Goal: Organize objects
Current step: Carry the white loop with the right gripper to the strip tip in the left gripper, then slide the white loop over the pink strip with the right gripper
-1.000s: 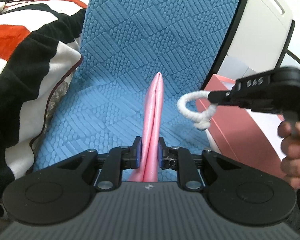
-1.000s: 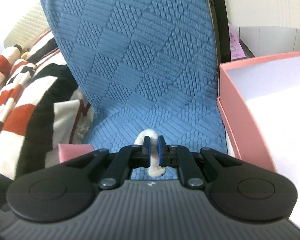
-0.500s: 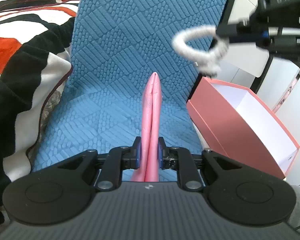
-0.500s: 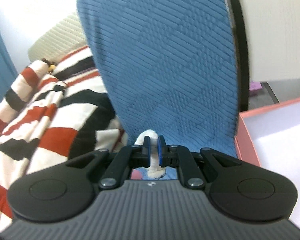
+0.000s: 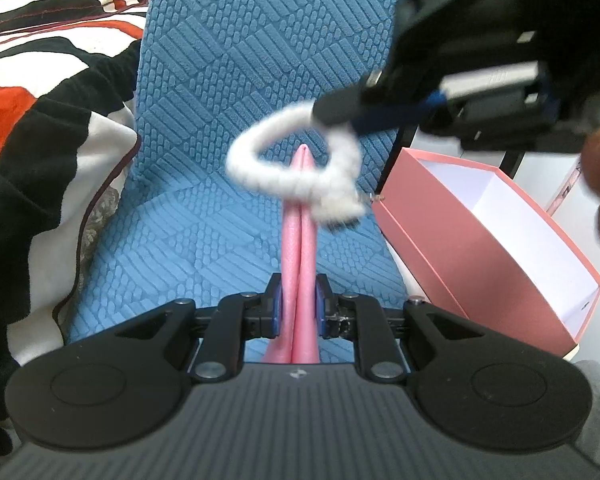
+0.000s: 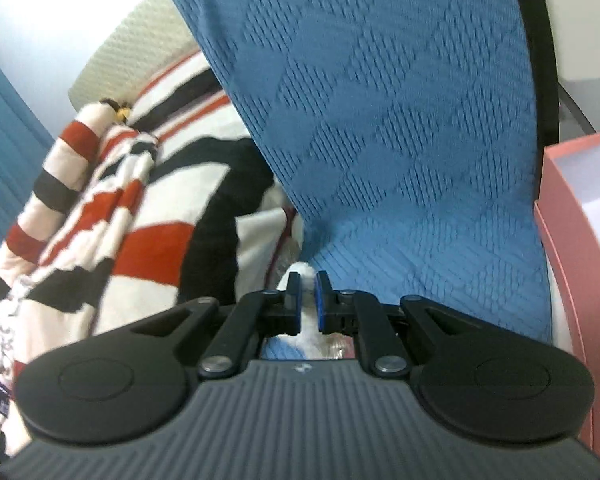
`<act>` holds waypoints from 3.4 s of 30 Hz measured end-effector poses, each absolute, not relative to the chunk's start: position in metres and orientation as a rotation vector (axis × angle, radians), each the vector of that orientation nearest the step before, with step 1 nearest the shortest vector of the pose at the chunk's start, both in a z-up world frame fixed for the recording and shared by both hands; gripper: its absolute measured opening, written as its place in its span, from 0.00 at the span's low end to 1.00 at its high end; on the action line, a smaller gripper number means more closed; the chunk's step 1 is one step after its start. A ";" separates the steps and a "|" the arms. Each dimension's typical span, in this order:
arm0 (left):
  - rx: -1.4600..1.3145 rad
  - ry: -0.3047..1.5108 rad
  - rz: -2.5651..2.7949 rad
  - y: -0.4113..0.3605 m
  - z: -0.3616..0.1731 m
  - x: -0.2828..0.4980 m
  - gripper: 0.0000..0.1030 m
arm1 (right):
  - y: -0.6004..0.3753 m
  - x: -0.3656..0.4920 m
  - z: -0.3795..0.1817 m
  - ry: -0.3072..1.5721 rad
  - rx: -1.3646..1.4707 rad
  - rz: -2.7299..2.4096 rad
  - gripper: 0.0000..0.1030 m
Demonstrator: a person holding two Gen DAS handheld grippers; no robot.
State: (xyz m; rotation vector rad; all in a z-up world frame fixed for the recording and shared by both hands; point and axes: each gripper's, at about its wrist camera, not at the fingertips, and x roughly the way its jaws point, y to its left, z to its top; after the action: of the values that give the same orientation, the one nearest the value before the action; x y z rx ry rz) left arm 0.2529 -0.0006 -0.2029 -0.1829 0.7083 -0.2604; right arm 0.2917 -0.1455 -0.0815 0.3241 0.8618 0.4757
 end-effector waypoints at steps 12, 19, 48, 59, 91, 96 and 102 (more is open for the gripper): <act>-0.196 0.715 -0.260 0.001 -0.205 0.257 0.18 | -0.136 0.307 -0.105 0.912 0.313 0.399 0.19; -0.239 0.723 -0.262 0.008 -0.206 0.260 0.17 | -0.125 0.301 -0.101 0.851 0.215 0.434 0.30; 0.009 0.690 -0.248 -0.017 -0.208 0.255 0.10 | -0.141 0.320 -0.097 1.008 0.295 0.525 0.12; 0.063 0.707 -0.253 -0.028 -0.220 0.264 0.08 | -0.138 0.351 -0.107 1.169 0.202 0.439 0.13; 0.158 0.836 -0.275 -0.051 -0.272 0.291 0.11 | -0.161 0.403 -0.219 1.382 0.250 0.371 0.19; 0.116 0.909 -0.244 -0.055 -0.282 0.307 0.17 | -0.159 0.402 -0.223 1.389 0.213 0.390 0.21; 0.122 0.875 -0.229 -0.052 -0.279 0.301 0.13 | -0.165 0.397 -0.218 1.382 0.227 0.390 0.20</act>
State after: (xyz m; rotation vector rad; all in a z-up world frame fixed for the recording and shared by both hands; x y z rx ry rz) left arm 0.3011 -0.0522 -0.2789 0.1215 0.8752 -0.2290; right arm 0.3970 -0.1651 -0.2183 0.2273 1.3824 0.3898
